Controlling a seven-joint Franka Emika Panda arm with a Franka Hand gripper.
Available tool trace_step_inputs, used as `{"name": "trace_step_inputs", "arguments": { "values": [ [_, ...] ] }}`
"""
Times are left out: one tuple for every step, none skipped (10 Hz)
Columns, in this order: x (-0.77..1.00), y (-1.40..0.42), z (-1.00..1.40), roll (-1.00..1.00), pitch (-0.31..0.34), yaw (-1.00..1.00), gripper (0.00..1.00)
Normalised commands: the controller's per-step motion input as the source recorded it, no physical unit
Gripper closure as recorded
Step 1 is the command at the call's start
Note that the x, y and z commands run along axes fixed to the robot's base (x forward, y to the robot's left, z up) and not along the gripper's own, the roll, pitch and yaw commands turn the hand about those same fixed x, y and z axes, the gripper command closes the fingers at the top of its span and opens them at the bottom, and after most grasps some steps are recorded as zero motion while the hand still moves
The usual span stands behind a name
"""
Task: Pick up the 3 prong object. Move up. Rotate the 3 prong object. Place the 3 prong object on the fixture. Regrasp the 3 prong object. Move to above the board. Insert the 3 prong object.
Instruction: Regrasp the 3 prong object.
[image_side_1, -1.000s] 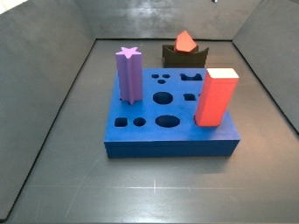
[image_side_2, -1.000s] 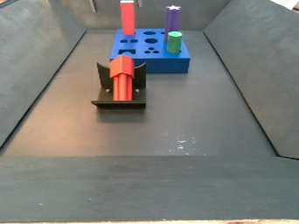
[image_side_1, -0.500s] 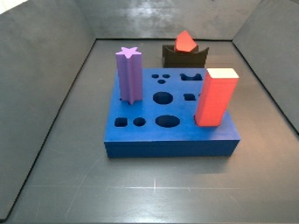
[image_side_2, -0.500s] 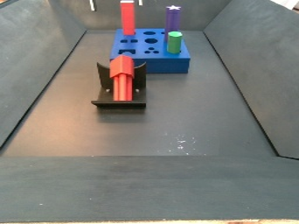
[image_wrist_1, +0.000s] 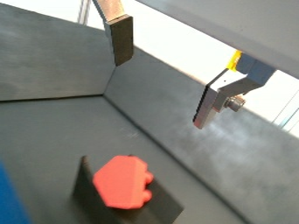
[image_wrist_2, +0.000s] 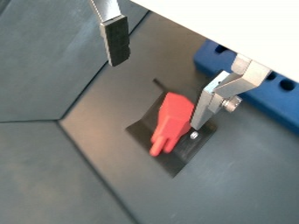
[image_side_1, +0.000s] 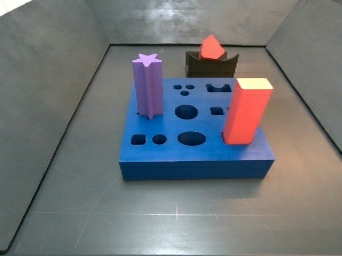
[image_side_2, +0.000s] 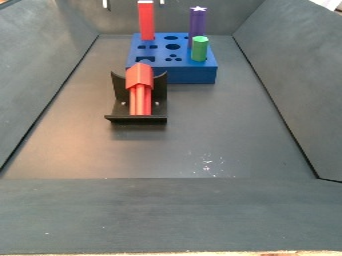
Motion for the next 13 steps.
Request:
{"name": "trace_step_inputs", "arguments": {
  "values": [
    [0.07, -0.03, -0.01, 1.0, 0.094, 0.06, 0.0],
    [0.08, -0.03, -0.01, 1.0, 0.123, 0.08, 0.0],
    [0.09, -0.04, -0.01, 0.9, 0.144, 0.1, 0.0],
    [0.09, -0.04, -0.01, 0.64, 0.142, 0.12, 0.0],
    [0.09, -0.04, -0.01, 0.44, 0.134, 0.13, 0.0],
    [0.09, -0.03, -0.01, 0.34, 0.123, 0.14, 0.0],
    [0.07, -0.03, -0.01, 0.2, 0.08, 0.16, 0.0],
    [0.03, 0.07, -1.0, 0.25, 0.054, 0.22, 0.0],
    [0.03, 0.07, -1.0, 0.22, 0.029, 0.21, 0.0],
    [0.05, 0.07, -1.0, 0.2, -0.006, 0.19, 0.0],
    [0.06, 0.06, -1.0, 0.15, -0.045, 0.16, 0.0],
    [0.07, 0.06, -1.0, 0.13, -0.062, 0.14, 0.0],
    [0.08, 0.05, -1.0, 0.09, -0.105, 0.1, 0.0]
  ]
}}
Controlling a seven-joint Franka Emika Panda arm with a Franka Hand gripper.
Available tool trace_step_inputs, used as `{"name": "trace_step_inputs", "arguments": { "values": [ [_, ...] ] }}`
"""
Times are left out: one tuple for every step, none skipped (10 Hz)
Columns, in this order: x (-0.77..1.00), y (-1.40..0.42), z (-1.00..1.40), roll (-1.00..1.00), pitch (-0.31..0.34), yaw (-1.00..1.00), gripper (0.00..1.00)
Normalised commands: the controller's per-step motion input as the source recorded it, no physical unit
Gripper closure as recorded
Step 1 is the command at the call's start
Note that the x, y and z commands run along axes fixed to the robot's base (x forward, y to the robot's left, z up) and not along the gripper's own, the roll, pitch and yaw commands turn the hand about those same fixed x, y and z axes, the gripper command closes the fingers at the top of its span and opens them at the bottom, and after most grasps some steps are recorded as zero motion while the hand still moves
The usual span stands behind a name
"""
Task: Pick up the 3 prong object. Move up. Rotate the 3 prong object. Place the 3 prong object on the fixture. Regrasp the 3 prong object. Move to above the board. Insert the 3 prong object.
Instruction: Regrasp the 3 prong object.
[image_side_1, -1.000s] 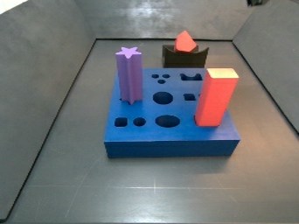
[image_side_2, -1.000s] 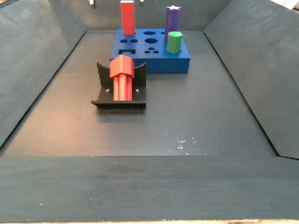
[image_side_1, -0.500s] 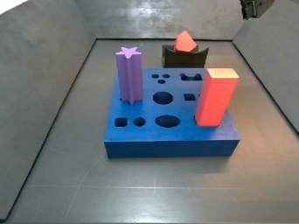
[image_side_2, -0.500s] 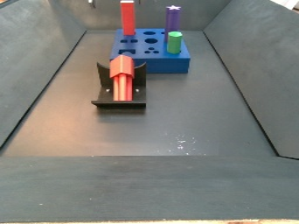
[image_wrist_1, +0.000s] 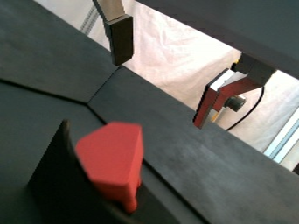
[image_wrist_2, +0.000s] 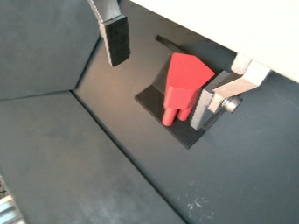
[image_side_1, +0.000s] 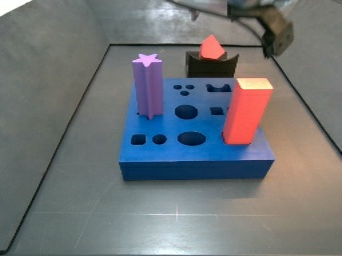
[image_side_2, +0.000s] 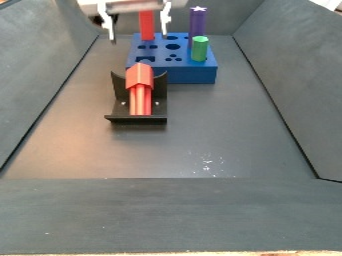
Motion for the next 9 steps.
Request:
{"name": "trace_step_inputs", "arguments": {
  "values": [
    [0.08, 0.05, -1.0, 0.08, -0.115, 0.08, 0.0],
    [0.09, 0.05, -1.0, 0.08, -0.119, 0.03, 0.0],
    [0.1, 0.04, -1.0, 0.08, -0.112, 0.01, 0.0],
    [0.11, 0.04, -1.0, 0.08, -0.098, -0.01, 0.0],
    [0.11, 0.03, -0.89, 0.08, -0.083, -0.03, 0.0],
    [0.09, 0.01, -0.69, 0.07, -0.052, -0.04, 0.0],
    [0.08, 0.01, -0.53, 0.07, -0.029, -0.05, 0.0],
    [0.08, 0.01, -0.44, 0.07, -0.021, -0.04, 0.0],
    [0.06, 0.0, -0.22, 0.05, 0.013, -0.02, 0.0]
  ]
}}
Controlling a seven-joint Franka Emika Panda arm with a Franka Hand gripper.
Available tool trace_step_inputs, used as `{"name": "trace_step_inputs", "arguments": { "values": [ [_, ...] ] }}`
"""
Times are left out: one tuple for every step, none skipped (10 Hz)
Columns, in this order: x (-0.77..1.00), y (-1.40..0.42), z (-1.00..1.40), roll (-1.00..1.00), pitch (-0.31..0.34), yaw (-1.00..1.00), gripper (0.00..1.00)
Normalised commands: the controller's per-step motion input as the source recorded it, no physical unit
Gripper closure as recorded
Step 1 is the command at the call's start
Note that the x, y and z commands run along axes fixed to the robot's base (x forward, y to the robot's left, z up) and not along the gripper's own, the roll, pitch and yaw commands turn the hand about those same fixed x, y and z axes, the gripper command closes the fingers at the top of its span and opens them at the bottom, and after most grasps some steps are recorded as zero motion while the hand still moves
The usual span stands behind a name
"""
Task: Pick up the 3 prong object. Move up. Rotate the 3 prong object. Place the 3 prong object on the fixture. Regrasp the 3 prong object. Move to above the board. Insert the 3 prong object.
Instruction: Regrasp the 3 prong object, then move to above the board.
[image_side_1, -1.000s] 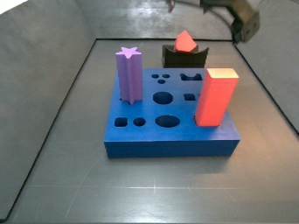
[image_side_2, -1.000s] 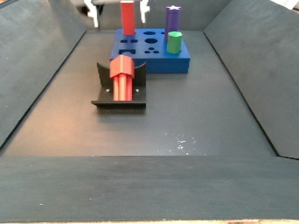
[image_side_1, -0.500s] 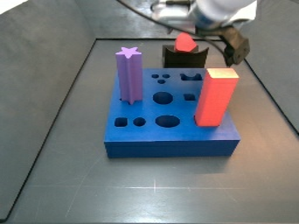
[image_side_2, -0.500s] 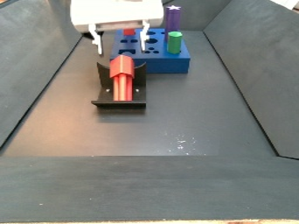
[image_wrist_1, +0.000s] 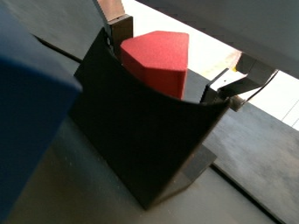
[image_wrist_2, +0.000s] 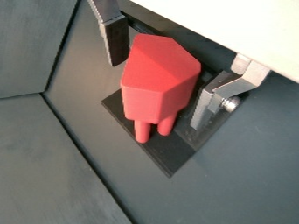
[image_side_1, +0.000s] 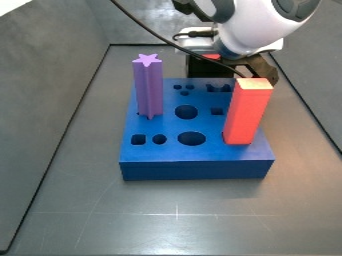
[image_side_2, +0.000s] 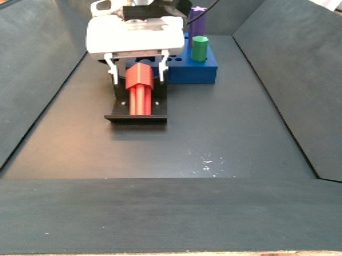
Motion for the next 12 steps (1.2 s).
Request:
{"name": "trace_step_inputs", "arguments": {
  "values": [
    [0.02, 0.0, -0.18, 0.05, 0.018, -0.02, 0.0],
    [0.01, 0.0, -0.17, 0.05, 0.016, -0.01, 0.0],
    [0.01, 0.0, -0.17, 0.05, 0.016, -0.01, 0.0],
    [0.01, 0.0, -0.17, 0.05, 0.017, 0.0, 0.0],
    [0.01, 0.0, -0.17, 0.05, 0.017, 0.0, 0.0],
    [0.0, 0.0, 0.0, 0.0, 0.0, 0.0, 1.0],
    [0.01, -0.2, 1.0, 0.17, 0.058, -0.17, 1.0],
    [0.01, -0.2, 1.0, 0.17, 0.068, -0.17, 1.0],
    [0.0, -0.19, 1.0, 0.15, 0.077, -0.15, 1.0],
    [0.0, -0.17, 1.0, 0.09, 0.09, -0.1, 1.0],
    [0.0, -0.17, 1.0, 0.05, 0.105, -0.06, 1.0],
    [0.0, -0.16, 1.0, 0.03, 0.12, -0.03, 1.0]
  ]
}}
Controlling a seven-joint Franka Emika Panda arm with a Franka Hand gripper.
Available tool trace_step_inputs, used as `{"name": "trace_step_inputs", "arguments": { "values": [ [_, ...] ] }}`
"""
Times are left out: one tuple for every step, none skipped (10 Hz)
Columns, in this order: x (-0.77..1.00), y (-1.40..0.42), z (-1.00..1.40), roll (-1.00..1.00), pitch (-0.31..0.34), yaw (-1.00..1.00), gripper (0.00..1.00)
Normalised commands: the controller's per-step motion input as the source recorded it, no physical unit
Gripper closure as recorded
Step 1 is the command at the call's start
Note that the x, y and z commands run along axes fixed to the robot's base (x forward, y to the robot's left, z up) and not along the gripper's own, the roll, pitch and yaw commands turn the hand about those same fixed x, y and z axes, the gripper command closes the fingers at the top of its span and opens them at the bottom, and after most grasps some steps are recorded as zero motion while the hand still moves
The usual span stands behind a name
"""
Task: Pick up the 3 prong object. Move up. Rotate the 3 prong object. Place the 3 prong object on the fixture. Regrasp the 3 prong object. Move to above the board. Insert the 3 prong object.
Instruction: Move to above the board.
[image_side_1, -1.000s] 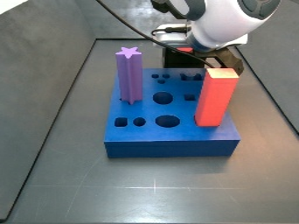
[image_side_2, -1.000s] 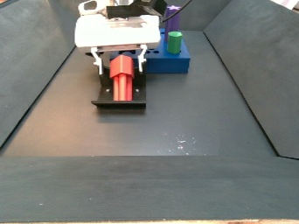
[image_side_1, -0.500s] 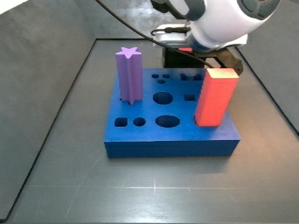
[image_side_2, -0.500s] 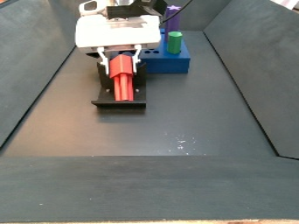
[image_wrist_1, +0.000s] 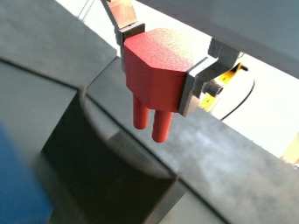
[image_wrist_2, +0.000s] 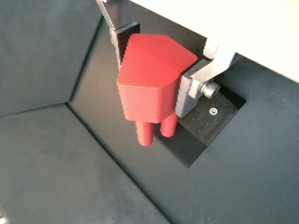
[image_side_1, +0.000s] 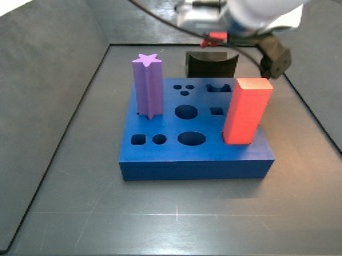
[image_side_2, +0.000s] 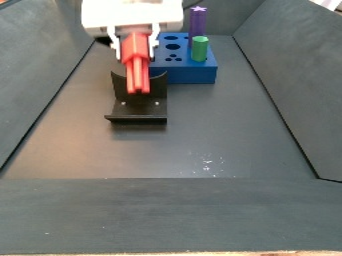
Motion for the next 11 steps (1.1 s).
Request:
{"name": "trace_step_inputs", "arguments": {
  "values": [
    [0.0, -0.16, 1.0, 0.01, 0.129, 0.0, 1.0],
    [-0.01, -0.15, 1.0, -0.01, 0.133, 0.03, 1.0],
    [-0.01, -0.14, 1.0, -0.03, 0.134, 0.06, 1.0],
    [0.0, -0.14, 1.0, -0.04, 0.135, 0.08, 1.0],
    [0.0, -0.13, 1.0, -0.04, 0.131, 0.09, 1.0],
    [0.0, -0.12, 1.0, -0.03, 0.123, 0.11, 1.0],
    [0.01, -0.12, 1.0, -0.03, 0.12, 0.11, 1.0],
    [0.02, -0.11, 1.0, -0.02, 0.108, 0.12, 1.0],
    [0.02, -0.11, 1.0, -0.02, 0.102, 0.12, 1.0],
    [0.03, -0.1, 1.0, -0.03, 0.092, 0.12, 1.0],
    [0.03, -0.08, 0.92, -0.03, 0.083, 0.12, 1.0]
  ]
}}
